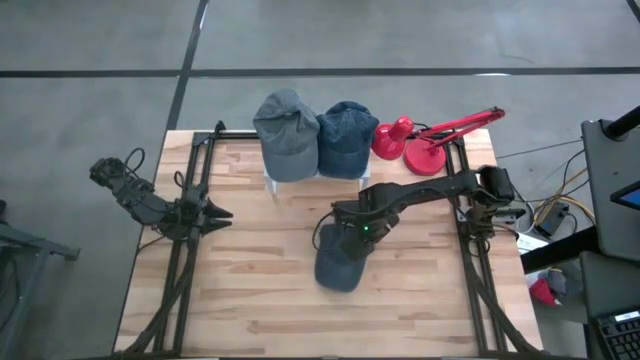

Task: Pick & Place hat
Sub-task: Stack the blue cap on the blue cap on the shelf

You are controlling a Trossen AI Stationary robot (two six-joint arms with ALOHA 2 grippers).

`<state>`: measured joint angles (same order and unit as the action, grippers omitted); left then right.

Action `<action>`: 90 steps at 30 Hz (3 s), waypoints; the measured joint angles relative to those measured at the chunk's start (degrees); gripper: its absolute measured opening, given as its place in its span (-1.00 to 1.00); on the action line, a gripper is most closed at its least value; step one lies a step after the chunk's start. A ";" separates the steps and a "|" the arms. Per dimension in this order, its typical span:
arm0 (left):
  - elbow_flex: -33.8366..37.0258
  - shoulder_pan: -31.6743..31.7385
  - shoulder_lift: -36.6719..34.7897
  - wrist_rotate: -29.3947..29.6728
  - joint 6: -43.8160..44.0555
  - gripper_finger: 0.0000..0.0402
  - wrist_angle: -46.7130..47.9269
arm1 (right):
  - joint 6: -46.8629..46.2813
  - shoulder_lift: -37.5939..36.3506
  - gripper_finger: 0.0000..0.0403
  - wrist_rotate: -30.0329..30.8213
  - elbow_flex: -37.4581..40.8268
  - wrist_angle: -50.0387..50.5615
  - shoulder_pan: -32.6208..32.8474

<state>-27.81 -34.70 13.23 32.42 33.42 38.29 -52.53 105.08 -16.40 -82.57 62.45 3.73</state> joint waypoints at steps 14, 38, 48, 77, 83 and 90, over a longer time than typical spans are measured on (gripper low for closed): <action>0.00 -0.02 -0.02 -0.31 -0.32 -0.39 1.41 | 0.64 7.31 0.13 1.54 -1.82 -0.23 -0.13; 0.00 -0.02 -0.04 -1.42 -0.96 -0.39 1.37 | 4.97 23.68 -0.03 1.20 -11.19 1.99 4.20; 0.00 -0.01 -0.04 -1.44 -0.27 -0.39 1.24 | 9.00 23.29 -0.85 6.36 -10.85 10.06 4.35; 0.00 -0.02 -0.02 -1.25 3.87 -0.39 -0.51 | 13.06 -22.25 -0.94 16.98 -10.03 -1.23 4.39; 0.00 -0.02 -0.02 0.00 4.42 -0.39 -1.91 | 19.04 -28.02 -0.94 25.02 -10.12 -13.14 0.84; 0.00 -0.02 -0.02 3.29 4.74 -0.39 -2.37 | 28.04 -30.34 -0.94 27.08 -11.33 -15.22 -8.13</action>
<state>-27.81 -34.72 13.21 35.71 38.16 35.92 -24.49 74.74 10.68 -93.89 47.22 -4.40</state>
